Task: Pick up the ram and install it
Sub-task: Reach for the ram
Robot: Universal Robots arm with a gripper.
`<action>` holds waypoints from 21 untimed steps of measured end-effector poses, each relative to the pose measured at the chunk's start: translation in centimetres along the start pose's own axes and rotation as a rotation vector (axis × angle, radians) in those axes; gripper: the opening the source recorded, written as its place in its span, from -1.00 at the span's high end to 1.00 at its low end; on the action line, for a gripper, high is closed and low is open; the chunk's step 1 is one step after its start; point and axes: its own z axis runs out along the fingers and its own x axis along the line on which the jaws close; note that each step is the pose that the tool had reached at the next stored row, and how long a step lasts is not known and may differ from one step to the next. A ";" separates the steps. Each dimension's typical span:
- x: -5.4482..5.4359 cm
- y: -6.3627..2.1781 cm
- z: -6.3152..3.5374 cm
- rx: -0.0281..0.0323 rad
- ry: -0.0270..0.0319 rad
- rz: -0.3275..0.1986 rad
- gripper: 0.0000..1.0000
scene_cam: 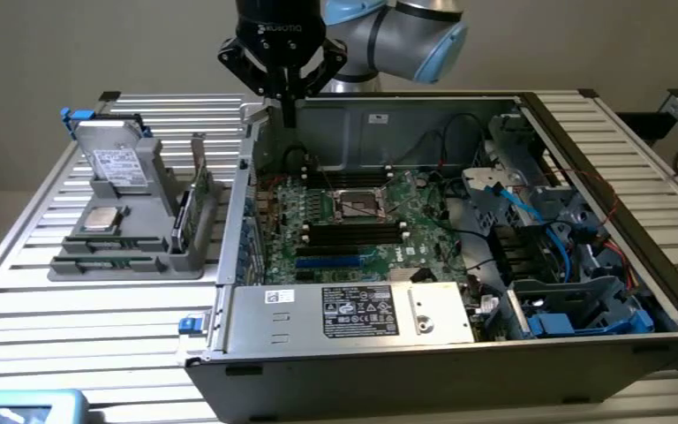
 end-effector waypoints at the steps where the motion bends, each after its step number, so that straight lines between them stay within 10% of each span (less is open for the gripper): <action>1: 0.0 0.00 0.00 -0.0001 -0.0001 0.000 0.79; 9: 0.7 -0.56 -0.04 -0.0044 0.0004 0.001 0.79; 21: 5.9 -1.72 -0.02 -0.0067 0.0006 0.001 0.79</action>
